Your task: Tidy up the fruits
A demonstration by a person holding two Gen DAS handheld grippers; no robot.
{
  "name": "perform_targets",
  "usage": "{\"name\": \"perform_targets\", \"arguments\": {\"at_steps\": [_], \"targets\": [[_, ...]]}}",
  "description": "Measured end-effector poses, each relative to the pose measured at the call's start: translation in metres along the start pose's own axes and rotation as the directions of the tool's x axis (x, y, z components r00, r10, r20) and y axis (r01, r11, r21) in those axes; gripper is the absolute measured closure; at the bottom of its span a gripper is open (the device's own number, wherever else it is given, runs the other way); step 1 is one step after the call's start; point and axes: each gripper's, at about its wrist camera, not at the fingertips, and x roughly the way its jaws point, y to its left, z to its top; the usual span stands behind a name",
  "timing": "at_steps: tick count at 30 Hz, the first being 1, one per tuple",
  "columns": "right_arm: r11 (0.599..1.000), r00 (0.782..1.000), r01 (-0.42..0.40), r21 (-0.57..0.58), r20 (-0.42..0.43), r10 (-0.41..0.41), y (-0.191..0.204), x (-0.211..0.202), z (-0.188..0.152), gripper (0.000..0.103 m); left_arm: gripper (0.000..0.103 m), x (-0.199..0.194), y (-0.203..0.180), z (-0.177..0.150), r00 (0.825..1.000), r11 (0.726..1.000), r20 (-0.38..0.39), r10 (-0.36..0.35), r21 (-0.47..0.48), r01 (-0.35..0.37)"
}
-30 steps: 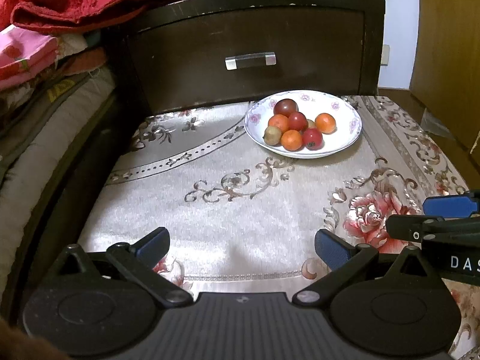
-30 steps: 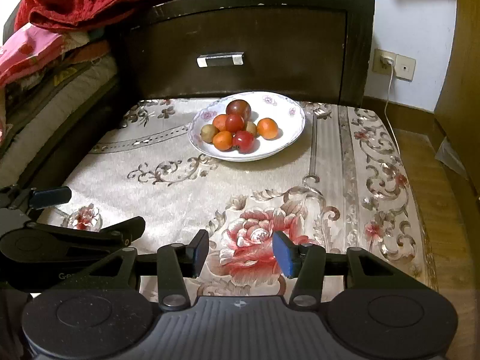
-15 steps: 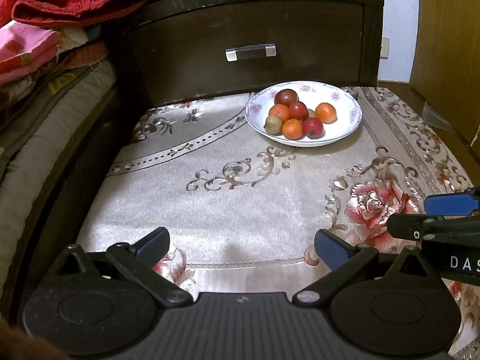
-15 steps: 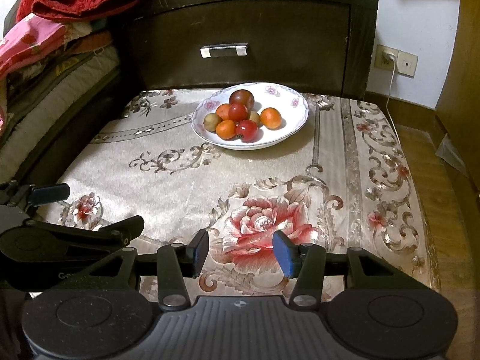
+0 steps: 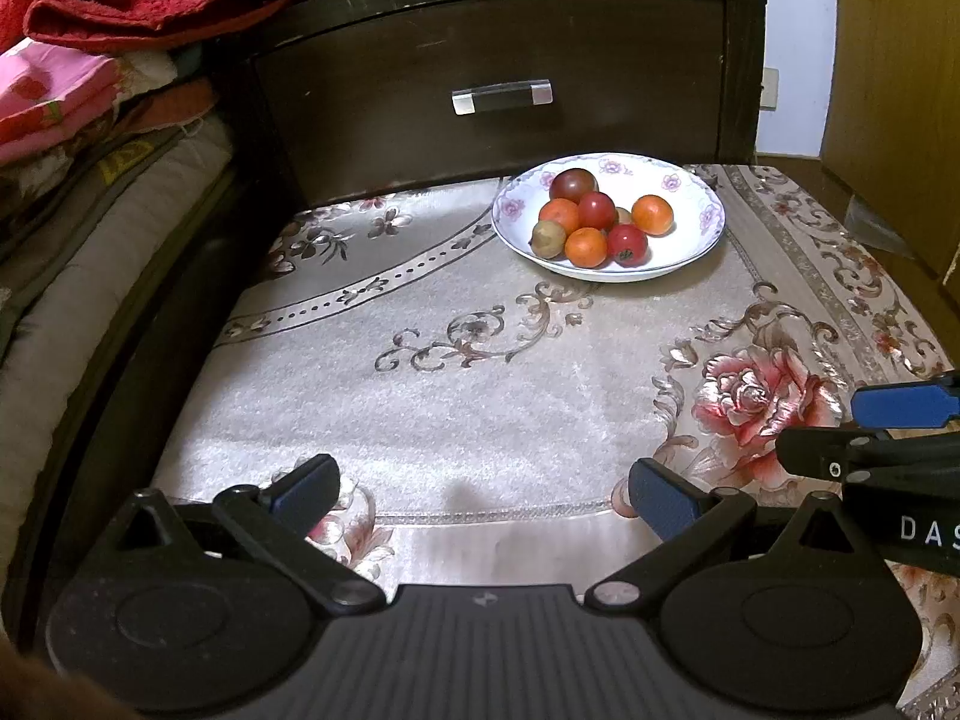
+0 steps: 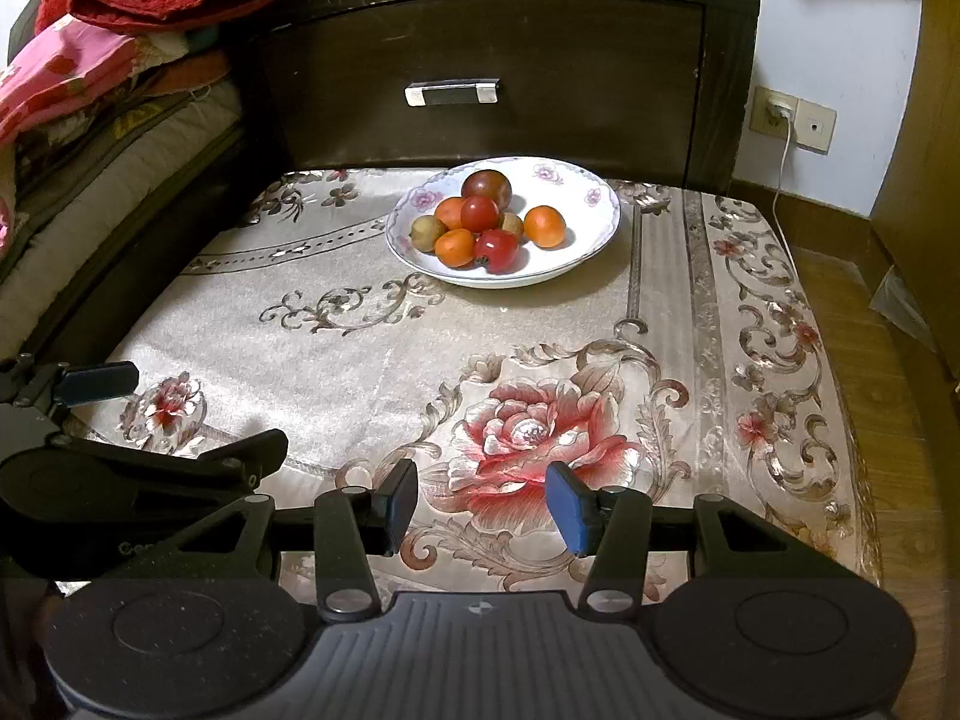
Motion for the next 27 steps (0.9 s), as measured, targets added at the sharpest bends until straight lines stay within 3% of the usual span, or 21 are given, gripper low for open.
{"name": "perform_targets", "arguments": {"at_steps": [27], "targets": [[0.998, 0.999, 0.052, -0.042, 0.016, -0.052, 0.008, -0.0027, -0.0049, 0.058, 0.0, -0.001, 0.0002, -0.0048, 1.0, 1.0, 0.004, 0.01, 0.012, -0.01]]}}
